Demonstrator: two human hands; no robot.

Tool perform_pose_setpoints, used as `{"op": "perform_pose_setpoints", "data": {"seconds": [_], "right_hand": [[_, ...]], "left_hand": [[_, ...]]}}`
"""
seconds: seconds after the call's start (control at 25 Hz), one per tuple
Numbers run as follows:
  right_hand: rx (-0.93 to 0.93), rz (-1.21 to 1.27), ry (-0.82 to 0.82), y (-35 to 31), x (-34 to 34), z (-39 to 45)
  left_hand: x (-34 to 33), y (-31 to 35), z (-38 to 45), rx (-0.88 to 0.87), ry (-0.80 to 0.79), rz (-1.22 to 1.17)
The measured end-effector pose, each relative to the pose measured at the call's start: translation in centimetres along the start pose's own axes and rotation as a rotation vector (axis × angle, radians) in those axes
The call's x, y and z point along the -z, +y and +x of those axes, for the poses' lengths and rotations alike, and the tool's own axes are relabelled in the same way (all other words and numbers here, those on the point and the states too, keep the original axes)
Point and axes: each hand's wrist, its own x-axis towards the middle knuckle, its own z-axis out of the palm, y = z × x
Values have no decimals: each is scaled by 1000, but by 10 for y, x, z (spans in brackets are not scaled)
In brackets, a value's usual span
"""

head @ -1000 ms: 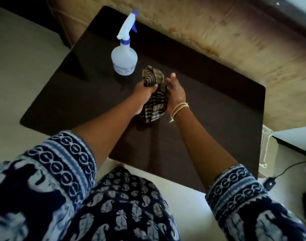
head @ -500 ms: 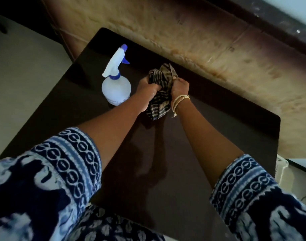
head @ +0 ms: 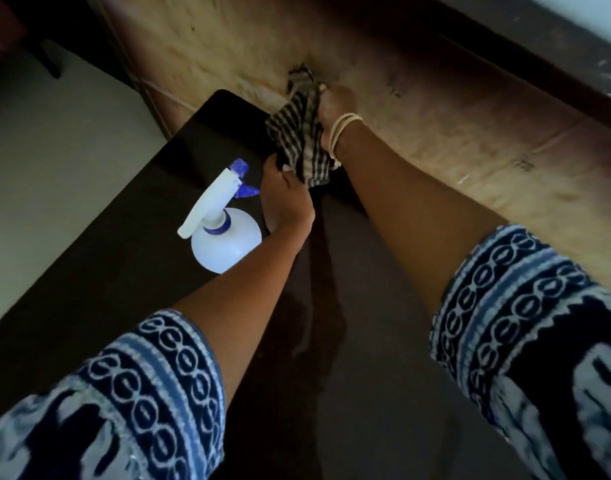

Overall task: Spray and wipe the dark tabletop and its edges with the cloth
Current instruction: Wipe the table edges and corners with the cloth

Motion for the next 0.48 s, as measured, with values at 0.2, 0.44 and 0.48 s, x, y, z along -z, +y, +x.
{"op": "perform_pose_setpoints", "data": {"seconds": [0.2, 0.44, 0.48], "right_hand": [[187, -908, -27, 29, -16, 23], [182, -1016, -282, 63, -41, 40], [197, -1034, -284, 65, -39, 42]], "left_hand": [[-4, -8, 4, -96, 55, 637], [-8, -30, 9, -173, -15, 905], [-6, -31, 9, -200, -16, 939]]}}
